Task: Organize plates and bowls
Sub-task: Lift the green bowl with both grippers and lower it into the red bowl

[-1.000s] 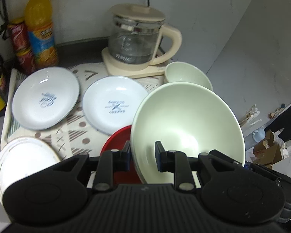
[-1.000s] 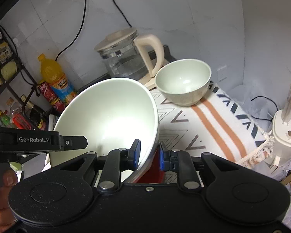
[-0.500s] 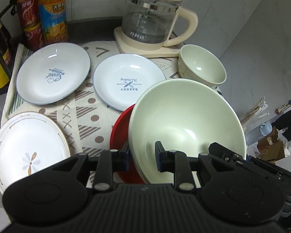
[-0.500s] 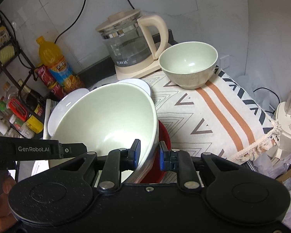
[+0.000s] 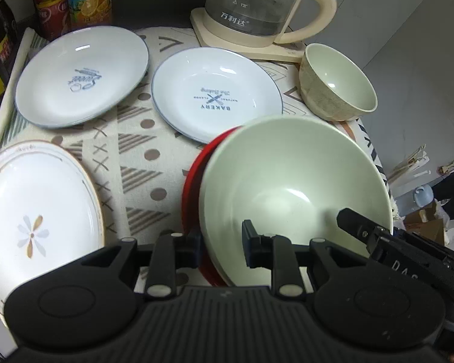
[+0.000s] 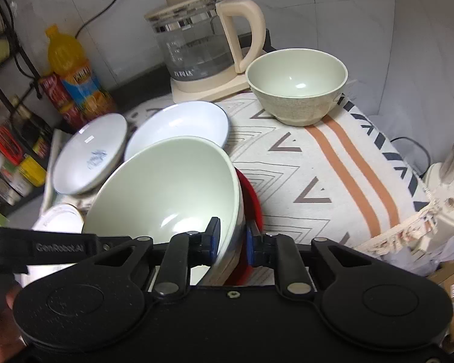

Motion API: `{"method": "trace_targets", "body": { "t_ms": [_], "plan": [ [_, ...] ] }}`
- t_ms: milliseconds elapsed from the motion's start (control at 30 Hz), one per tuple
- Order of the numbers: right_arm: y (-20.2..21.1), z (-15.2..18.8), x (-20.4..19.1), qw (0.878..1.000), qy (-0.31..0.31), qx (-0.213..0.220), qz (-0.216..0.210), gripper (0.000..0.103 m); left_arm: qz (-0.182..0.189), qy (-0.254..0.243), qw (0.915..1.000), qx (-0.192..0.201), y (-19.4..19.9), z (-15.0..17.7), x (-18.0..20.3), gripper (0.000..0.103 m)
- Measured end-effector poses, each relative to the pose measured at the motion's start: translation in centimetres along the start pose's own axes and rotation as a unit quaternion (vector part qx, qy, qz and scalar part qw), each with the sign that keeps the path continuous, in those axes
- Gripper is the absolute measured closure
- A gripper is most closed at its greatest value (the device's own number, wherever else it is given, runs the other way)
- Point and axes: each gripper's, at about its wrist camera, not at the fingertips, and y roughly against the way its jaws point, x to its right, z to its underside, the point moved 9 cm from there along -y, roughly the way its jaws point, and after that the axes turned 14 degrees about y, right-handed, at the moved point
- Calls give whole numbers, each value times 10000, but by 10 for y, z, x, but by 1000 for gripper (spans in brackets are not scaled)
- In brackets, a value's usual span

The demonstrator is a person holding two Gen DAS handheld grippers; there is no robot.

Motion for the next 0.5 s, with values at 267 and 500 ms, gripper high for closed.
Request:
{"method": "trace_targets", "body": {
  "t_ms": [267,500],
  "plan": [
    [-12,-1,3,9999,-84,-101,93,91,-38,-80,9997,226,13,-20,-1,75],
    [-17,-3,-3,9998,-23,-190,-23,85,-128,-111,9992,370,20,-37,-1,68]
  ]
}}
